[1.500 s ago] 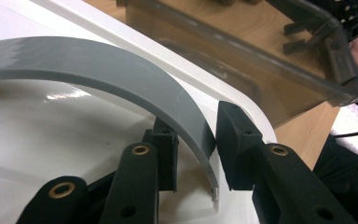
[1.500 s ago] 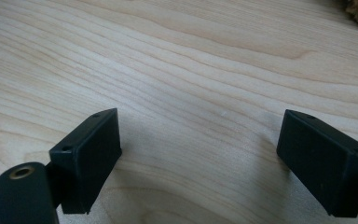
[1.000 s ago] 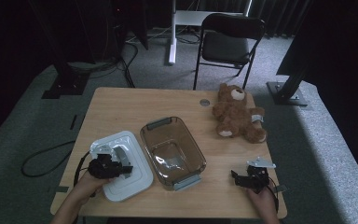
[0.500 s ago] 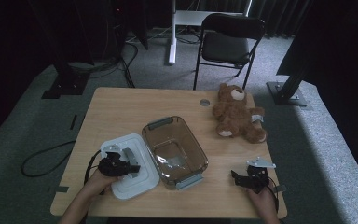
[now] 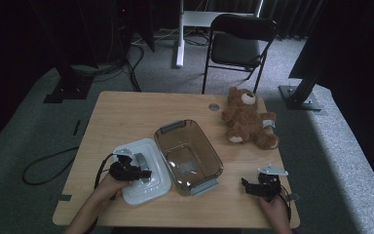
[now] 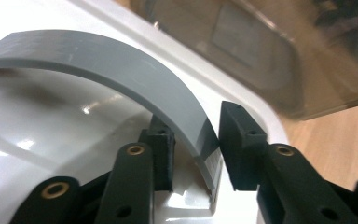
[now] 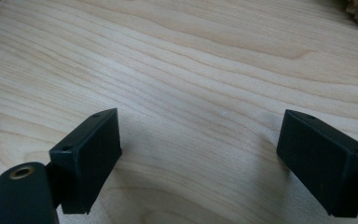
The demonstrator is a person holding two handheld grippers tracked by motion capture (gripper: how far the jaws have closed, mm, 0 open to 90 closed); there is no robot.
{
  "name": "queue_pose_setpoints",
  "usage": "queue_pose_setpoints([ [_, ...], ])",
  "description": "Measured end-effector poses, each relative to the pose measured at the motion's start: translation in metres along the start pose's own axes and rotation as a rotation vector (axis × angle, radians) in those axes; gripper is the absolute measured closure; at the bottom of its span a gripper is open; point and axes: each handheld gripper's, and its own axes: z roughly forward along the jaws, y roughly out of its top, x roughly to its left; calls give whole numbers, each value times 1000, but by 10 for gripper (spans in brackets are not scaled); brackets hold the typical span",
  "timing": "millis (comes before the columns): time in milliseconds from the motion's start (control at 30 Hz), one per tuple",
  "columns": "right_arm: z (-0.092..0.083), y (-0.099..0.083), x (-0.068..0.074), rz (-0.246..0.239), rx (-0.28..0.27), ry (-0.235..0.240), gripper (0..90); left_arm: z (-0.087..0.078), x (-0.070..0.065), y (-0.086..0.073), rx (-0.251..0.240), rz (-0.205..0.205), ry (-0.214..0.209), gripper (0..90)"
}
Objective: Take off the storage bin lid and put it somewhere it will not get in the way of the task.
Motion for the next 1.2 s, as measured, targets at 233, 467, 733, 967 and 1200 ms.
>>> queue_pose_setpoints([
  [233, 0, 0, 0, 0, 0, 0, 126, -2, -6, 1, 9, 30, 46, 439],
  [467, 0, 0, 0, 0, 0, 0, 126, -9, -8, -4, 10, 35, 94, 302],
  [733, 0, 0, 0, 0, 0, 0, 126, -28, -5, -9, -41, -7, 192, 194],
  [967, 0, 0, 0, -1, 0, 0, 126, -45, -6, -18, -91, -1, 332, 168],
  [1200, 0, 0, 0, -3, 0, 0, 126, -59, 0, -28, -125, -25, 447, 104],
])
